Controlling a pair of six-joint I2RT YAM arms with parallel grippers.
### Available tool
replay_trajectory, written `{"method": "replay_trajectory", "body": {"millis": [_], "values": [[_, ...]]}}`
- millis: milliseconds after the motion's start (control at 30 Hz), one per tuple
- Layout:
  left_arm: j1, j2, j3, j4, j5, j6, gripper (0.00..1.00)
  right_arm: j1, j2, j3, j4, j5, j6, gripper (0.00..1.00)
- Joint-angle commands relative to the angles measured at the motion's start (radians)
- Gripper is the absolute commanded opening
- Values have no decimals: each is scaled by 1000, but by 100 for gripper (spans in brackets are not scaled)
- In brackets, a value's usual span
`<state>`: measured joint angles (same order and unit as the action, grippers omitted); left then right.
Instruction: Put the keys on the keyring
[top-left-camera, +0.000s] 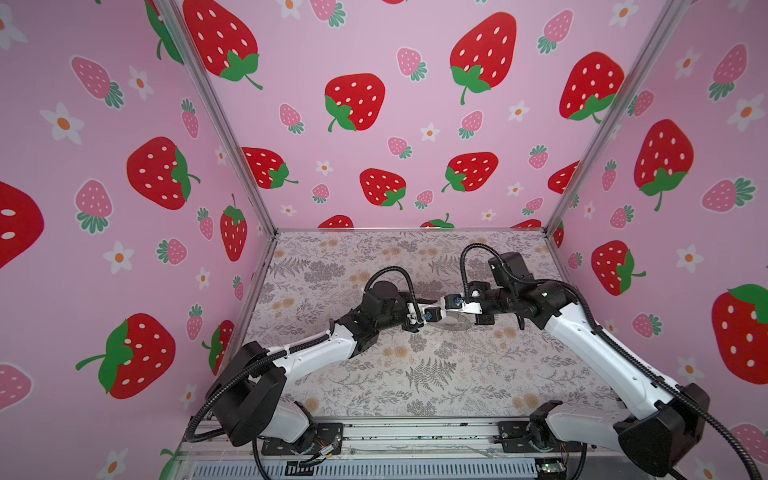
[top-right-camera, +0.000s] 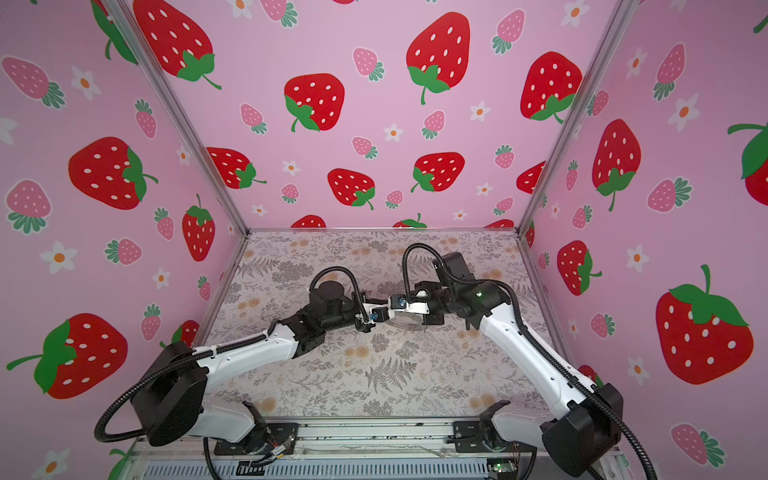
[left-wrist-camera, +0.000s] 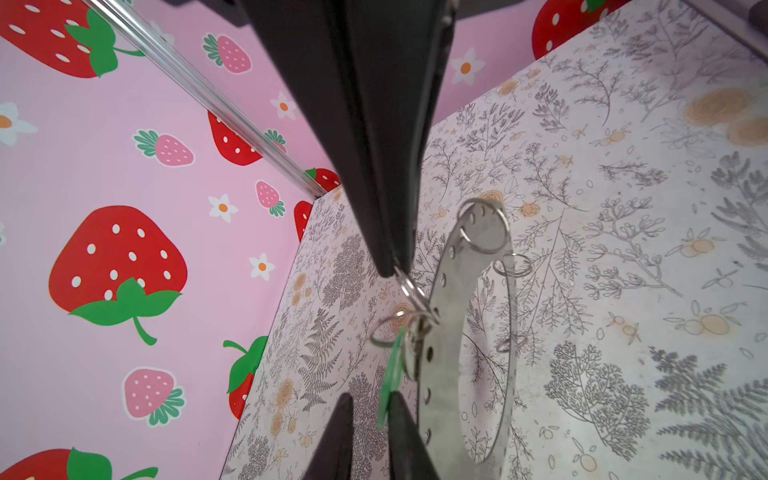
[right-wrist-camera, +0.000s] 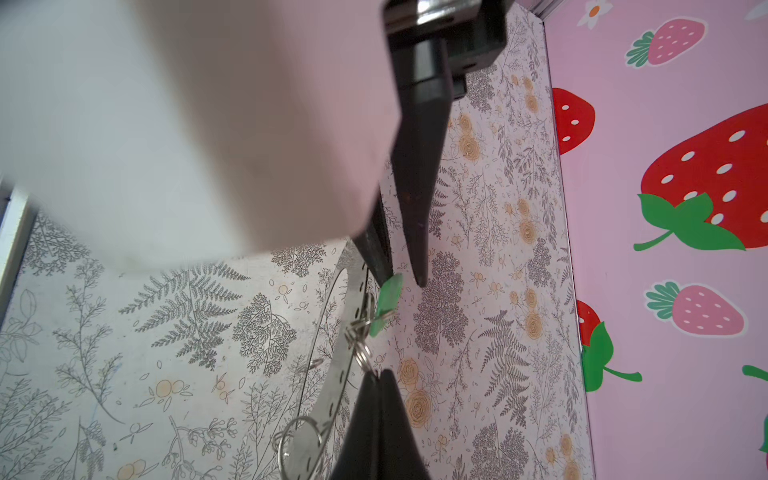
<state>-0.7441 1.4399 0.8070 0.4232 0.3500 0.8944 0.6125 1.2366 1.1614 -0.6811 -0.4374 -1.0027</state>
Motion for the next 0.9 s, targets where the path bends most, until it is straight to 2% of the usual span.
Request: {"method": "replay_trajectory", "body": {"millis": [0,133,267,433,533,667,767,867], "values": [[-6,-7,22,-2,-11,45,23,-6,-24,-15,51,-76,28,0],[9,-8,25,-12,-11,36,27,-11,-34,-33,72,-51,37,0],[32,-25,12,-14,2,27,35,-18,-27,-15,36,-26,10,0],[79,-57,25,-62,27,-7,41,-20,-10,21,-13,7,-30,0],[118,-79,79,-168,111,-54,42,-20,0,41,-39,24,-55,0],[132,-67,171,-337,235,-23,43,-20,14,76,-85,14,-96,0],[133,-21,207,-344,253,-20,43,-20,5,77,-89,-18,-127,0],[134,23,228,-300,225,-31,43,-20,-7,70,-98,-42,-167,0]]}}
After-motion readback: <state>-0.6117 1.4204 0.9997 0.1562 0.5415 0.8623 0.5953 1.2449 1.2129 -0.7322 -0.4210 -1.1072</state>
